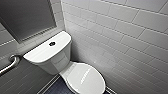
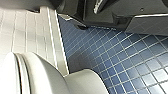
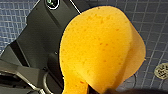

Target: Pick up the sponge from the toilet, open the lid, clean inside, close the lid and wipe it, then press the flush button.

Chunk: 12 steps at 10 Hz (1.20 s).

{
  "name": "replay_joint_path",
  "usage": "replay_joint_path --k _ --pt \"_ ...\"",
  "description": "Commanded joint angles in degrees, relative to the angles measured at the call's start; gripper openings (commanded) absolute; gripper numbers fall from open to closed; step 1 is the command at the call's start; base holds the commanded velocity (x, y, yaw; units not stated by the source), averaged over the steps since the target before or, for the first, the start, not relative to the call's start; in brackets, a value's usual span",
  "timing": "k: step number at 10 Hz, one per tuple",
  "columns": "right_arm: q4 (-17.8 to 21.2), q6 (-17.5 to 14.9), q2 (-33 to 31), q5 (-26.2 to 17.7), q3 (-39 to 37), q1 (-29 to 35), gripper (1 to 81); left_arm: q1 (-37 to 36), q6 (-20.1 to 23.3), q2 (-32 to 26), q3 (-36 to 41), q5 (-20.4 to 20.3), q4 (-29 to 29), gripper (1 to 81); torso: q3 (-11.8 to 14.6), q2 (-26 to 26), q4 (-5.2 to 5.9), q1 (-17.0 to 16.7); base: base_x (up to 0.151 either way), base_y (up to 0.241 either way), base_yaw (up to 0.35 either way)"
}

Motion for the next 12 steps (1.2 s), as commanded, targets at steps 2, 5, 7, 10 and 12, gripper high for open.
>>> replay_joint_path --k 2,5,7,10,12 --pt "0.44 -0.19 -3.1 -4.34 1.56 -1.02 1.0 -5.8 -8.85 -0.47 -3.85 -0.34 0.55 81.1 0.0 0.0 -1.32 0.0 0.0 0.0 0.0" --pt "0.36 -0.19 -3.19 -4.34 2.26 -1.1 1.0 -7.65 -11.13 1.81 -6.49 -1.14 0.55 81.1 -0.76 0.0 -0.96 0.0 0.0 0.0 0.0" --pt "0.36 -0.19 -2.84 -4.34 2.18 -1.11 1.0 -9.32 -11.75 2.25 -6.4 -1.49 0.55 81.1 -2.18 0.0 -2.16 0.02 0.0 0.0 0.0" --pt "0.36 -0.19 -1.79 -4.34 1.56 -1.2 1.0 -11.6 -11.84 3.39 -2.98 -1.49 1.26 81.1 -2.29 0.0 -2.21 0.05 0.0 0.0 0.0" --pt "0.36 -0.19 -0.73 -4.34 0.86 -1.2 1.0 -12.84 -11.83 6.02 -3.33 -1.49 1.26 81.1 -2.29 0.0 -2.21 0.05 0.0 0.0 0.0"
